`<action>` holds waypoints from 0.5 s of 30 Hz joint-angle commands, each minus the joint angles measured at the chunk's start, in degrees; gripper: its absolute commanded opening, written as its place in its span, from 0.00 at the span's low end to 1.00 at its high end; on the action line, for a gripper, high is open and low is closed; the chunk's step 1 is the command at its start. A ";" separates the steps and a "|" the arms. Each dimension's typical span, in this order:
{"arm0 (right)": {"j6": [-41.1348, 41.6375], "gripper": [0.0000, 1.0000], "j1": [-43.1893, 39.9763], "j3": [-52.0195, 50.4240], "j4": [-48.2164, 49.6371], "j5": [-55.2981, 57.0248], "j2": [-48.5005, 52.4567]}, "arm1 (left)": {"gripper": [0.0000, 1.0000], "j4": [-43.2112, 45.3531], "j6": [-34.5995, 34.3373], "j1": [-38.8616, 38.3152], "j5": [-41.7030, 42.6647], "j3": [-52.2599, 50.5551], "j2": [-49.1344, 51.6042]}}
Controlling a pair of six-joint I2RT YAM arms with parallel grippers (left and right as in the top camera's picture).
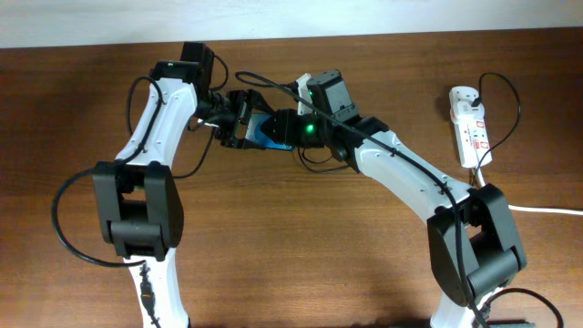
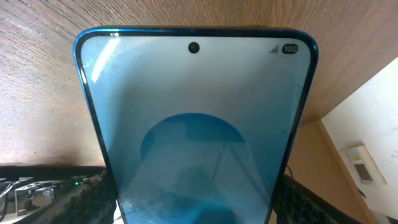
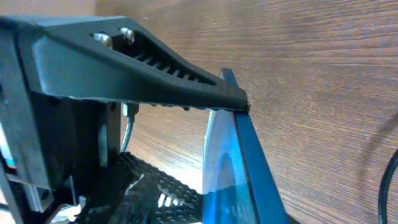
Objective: Plug charger to phone and switch on socket
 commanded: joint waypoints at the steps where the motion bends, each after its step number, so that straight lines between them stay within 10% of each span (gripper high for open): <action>1: -0.46 0.40 0.39 0.09 -0.79 0.59 1.01 | 0.00 -0.07 -0.39 -0.17 2.67 1.27 -0.42; 15: -1.11 0.12 0.37 0.09 -2.10 2.03 1.01 | 0.00 -0.07 -0.39 -0.17 2.67 1.27 -0.42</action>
